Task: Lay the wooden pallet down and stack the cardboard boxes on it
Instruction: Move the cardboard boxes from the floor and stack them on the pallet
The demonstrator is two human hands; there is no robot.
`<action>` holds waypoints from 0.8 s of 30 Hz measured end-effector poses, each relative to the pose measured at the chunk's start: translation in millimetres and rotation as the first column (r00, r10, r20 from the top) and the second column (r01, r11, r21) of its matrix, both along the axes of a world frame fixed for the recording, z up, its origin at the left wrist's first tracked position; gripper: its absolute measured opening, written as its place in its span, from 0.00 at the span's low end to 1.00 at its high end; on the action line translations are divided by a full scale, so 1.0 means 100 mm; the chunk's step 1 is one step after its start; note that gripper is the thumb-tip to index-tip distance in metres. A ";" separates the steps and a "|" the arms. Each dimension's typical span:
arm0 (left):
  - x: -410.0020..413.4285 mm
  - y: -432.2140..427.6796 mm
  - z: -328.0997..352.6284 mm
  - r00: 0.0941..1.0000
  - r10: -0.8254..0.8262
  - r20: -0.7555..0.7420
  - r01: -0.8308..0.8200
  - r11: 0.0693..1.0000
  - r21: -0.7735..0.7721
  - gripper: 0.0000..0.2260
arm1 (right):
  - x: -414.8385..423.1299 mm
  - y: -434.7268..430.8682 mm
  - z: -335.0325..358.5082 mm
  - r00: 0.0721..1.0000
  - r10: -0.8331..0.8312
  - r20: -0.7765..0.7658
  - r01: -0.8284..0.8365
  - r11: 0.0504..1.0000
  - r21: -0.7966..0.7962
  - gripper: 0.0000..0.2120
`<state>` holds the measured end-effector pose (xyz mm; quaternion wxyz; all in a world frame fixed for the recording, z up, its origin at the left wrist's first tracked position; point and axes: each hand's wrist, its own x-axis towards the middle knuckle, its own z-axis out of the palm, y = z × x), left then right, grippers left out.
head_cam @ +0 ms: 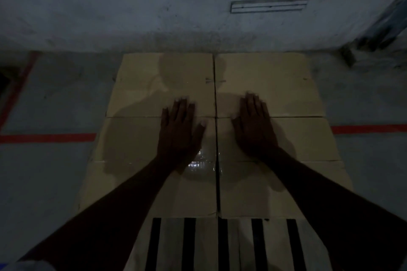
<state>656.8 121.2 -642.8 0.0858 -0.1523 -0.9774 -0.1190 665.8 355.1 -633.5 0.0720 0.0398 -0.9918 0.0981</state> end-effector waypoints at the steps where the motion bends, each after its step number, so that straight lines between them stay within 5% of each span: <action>1: 0.00 0.01 -0.01 1.000 0.008 -0.002 -0.008 1.000 0.005 0.31 | 0.00 0.00 -0.02 1.000 0.004 -0.010 -0.004 1.000 0.009 0.32; 24: -0.02 0.08 0.10 0.996 0.060 0.063 -0.060 0.998 -0.011 0.31 | 0.01 -0.04 -0.03 0.998 -0.018 -0.063 0.016 1.000 -0.017 0.29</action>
